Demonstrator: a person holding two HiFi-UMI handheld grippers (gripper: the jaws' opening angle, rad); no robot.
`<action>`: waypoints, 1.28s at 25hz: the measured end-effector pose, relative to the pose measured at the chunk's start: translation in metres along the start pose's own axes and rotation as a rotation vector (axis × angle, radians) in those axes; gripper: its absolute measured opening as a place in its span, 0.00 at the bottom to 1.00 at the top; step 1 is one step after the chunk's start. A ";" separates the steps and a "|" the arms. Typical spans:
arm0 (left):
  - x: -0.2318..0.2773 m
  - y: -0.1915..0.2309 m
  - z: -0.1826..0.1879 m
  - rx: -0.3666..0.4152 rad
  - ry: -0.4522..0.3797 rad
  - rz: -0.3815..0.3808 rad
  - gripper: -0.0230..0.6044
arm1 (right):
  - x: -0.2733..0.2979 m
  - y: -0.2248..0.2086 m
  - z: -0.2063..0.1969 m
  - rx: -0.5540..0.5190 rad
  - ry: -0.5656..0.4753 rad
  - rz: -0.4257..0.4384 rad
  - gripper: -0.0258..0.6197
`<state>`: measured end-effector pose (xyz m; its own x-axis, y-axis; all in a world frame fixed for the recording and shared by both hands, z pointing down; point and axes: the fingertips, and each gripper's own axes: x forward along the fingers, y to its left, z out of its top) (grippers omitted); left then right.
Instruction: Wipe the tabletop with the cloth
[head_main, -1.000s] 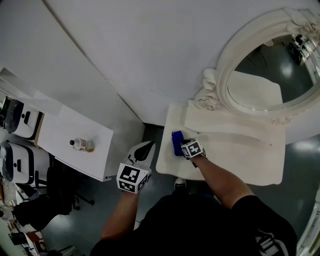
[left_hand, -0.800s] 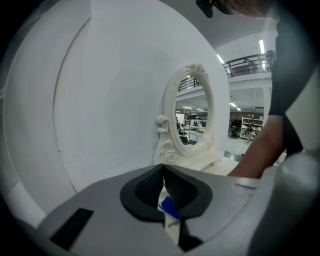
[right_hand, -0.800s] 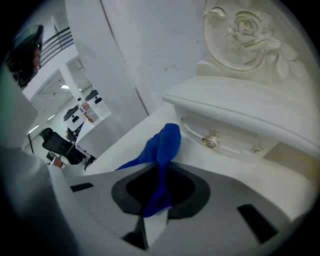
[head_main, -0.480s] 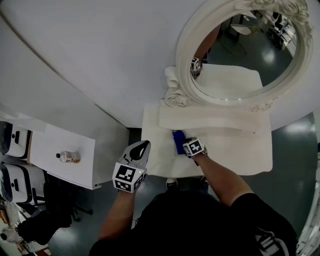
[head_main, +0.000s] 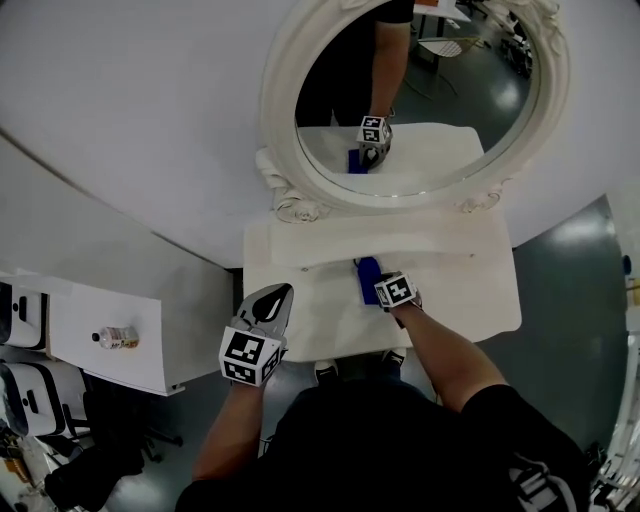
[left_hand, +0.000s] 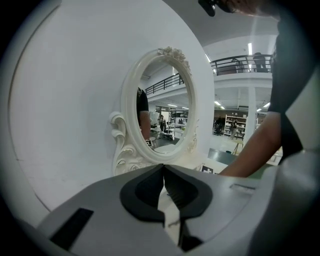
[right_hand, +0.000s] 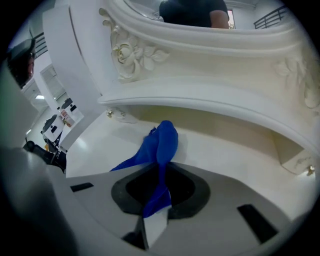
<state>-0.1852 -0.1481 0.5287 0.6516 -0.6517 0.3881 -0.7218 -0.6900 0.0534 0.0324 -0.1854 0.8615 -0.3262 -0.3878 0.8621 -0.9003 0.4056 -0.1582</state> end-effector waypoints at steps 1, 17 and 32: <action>0.008 -0.007 0.002 0.004 0.001 -0.010 0.06 | -0.005 -0.014 -0.005 0.011 0.000 -0.011 0.10; 0.107 -0.099 0.040 0.053 0.019 -0.120 0.06 | -0.085 -0.200 -0.080 0.138 0.012 -0.165 0.10; 0.172 -0.175 0.050 0.073 0.034 -0.186 0.06 | -0.151 -0.329 -0.154 0.204 0.050 -0.274 0.10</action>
<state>0.0647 -0.1550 0.5395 0.7630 -0.5007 0.4088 -0.5700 -0.8194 0.0603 0.4228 -0.1330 0.8573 -0.0541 -0.4166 0.9075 -0.9932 0.1160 -0.0059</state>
